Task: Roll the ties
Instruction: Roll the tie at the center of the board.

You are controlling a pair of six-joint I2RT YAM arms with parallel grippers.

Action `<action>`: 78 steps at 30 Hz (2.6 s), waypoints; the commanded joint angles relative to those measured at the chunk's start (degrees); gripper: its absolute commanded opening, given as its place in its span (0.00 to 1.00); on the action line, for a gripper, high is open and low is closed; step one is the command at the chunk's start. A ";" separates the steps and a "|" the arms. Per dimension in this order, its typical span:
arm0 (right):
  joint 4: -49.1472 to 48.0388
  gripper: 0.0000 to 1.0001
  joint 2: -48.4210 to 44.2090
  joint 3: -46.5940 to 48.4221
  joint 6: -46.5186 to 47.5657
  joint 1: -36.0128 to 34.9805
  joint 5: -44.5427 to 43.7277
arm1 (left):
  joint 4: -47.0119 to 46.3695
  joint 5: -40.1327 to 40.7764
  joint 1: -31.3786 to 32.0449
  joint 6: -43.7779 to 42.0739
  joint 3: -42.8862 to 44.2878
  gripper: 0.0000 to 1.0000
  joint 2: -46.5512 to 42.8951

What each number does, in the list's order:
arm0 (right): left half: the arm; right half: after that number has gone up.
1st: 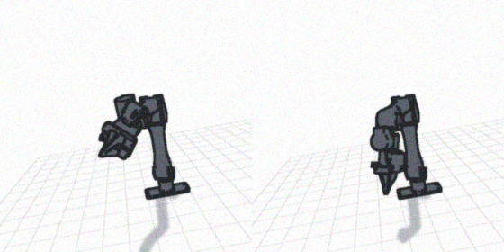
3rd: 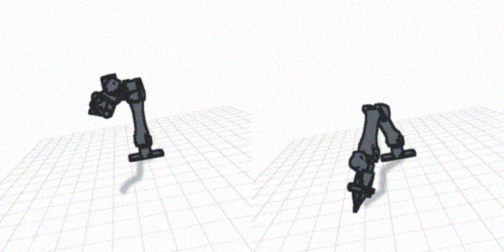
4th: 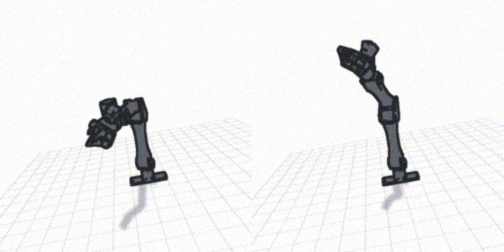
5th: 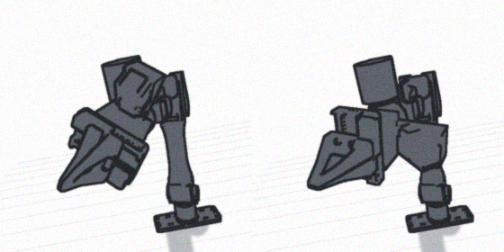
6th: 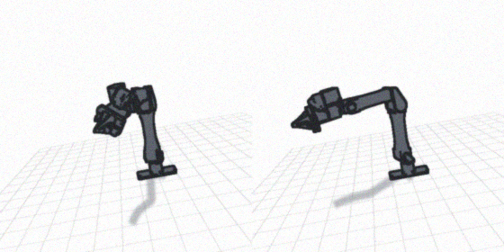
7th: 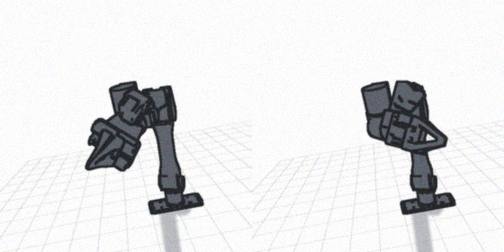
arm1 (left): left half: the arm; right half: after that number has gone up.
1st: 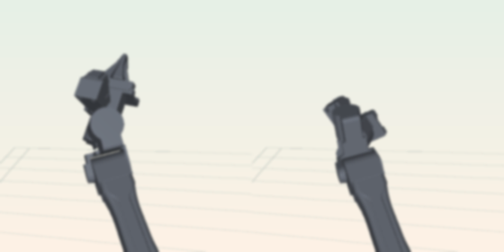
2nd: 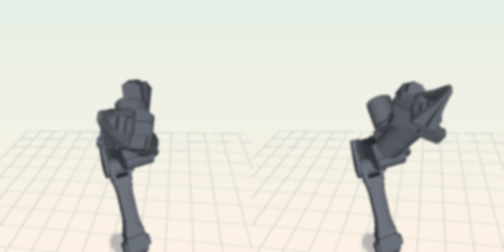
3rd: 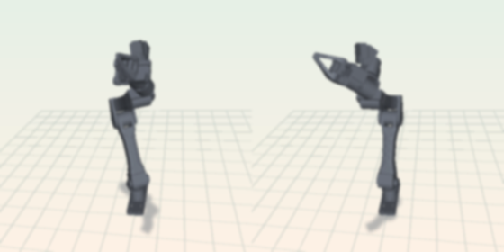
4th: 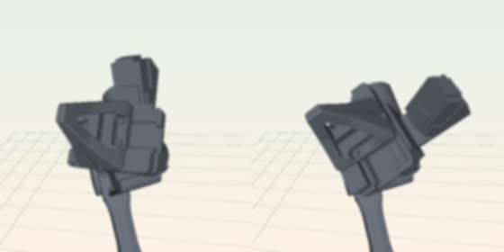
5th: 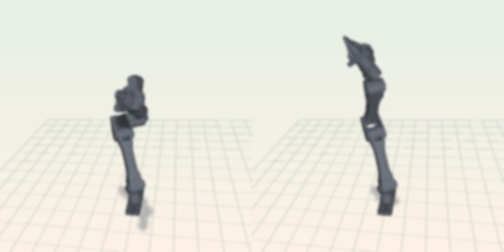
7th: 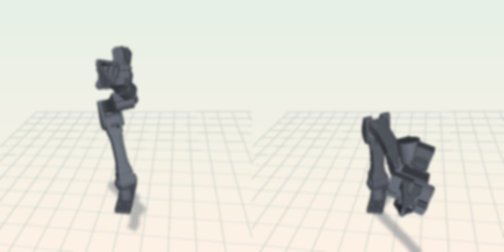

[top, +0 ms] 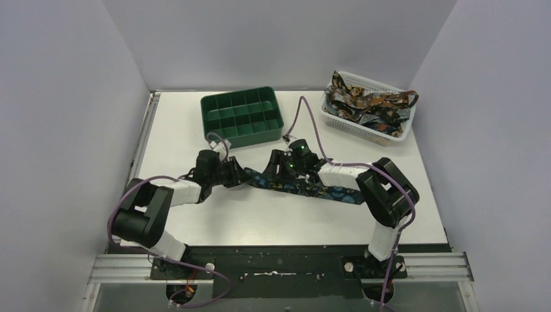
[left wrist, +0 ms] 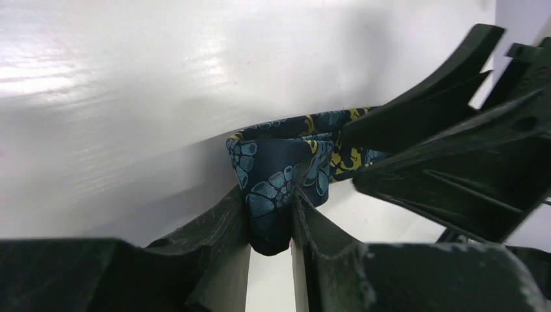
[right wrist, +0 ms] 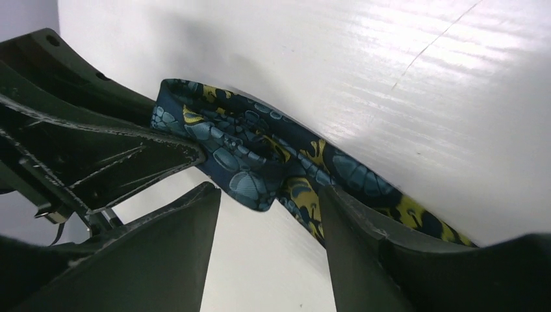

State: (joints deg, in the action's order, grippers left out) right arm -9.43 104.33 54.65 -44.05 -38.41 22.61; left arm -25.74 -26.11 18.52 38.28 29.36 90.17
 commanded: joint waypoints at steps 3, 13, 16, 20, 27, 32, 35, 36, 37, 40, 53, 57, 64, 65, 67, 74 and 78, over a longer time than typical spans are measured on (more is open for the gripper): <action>2.12 0.60 -7.61 0.44 3.82 2.94 -1.49 | 13.89 13.24 3.34 -6.20 5.29 0.23 -6.85; 6.92 0.61 -7.40 -2.06 8.24 5.27 -6.78 | 27.21 30.78 10.21 -9.89 12.57 0.23 -10.21; 7.17 0.62 -8.29 -2.78 8.66 5.49 -6.93 | 32.14 37.29 12.70 -11.69 15.42 0.23 -10.36; 7.60 0.63 -8.93 -2.93 9.00 5.63 -6.44 | 35.71 43.65 16.41 -13.93 18.25 0.24 -8.60; 6.55 0.63 -9.89 -3.82 8.28 5.81 -4.95 | 39.81 53.63 21.26 -15.55 21.73 0.24 -5.36; 6.44 0.64 -10.29 -4.42 8.26 5.97 -5.21 | 40.42 58.23 23.16 -16.45 22.91 0.24 -4.08; 6.41 0.64 -10.61 -4.55 8.24 6.06 -5.29 | 40.91 60.89 24.72 -17.17 23.95 0.25 -2.79; 6.39 0.64 -10.85 -4.62 8.19 6.13 -5.34 | 41.40 62.13 25.31 -17.37 24.41 0.25 -2.27; 6.37 0.64 -11.08 -4.71 8.19 6.20 -5.49 | 41.88 63.27 25.90 -17.42 24.84 0.25 -1.80; 6.48 0.65 -11.92 -5.09 7.89 6.40 -6.18 | 43.08 66.68 27.46 -17.39 25.89 0.29 -0.34; 4.55 0.66 -16.04 -9.43 5.02 7.62 -8.93 | 44.64 69.54 31.50 -16.32 30.39 0.33 6.05; 3.86 0.67 -16.98 -10.52 4.42 8.13 -9.08 | 44.77 69.14 33.05 -15.90 32.26 0.33 8.27; 3.65 0.68 -17.20 -10.97 4.24 8.36 -8.30 | 44.62 65.94 33.87 -15.14 34.12 0.35 11.46; 3.55 0.69 -17.34 -11.04 4.19 8.40 -8.21 | 44.35 65.24 33.88 -15.23 34.05 0.37 11.62; 3.63 0.70 -17.70 -11.14 4.07 8.49 -8.26 | 43.56 63.59 33.90 -15.65 33.96 0.42 11.85; 3.82 0.75 -18.62 -11.85 3.90 9.20 -8.75 | 38.77 55.30 33.24 -17.20 32.88 0.51 9.75; 3.99 0.76 -18.87 -11.93 4.05 9.69 -8.42 | 37.12 46.74 30.40 -17.91 32.79 0.56 8.33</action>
State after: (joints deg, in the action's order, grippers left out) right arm -3.62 88.09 43.03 -39.70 -29.45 14.98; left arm 15.81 30.55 51.35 21.37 61.56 101.69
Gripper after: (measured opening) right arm 0.753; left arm 0.547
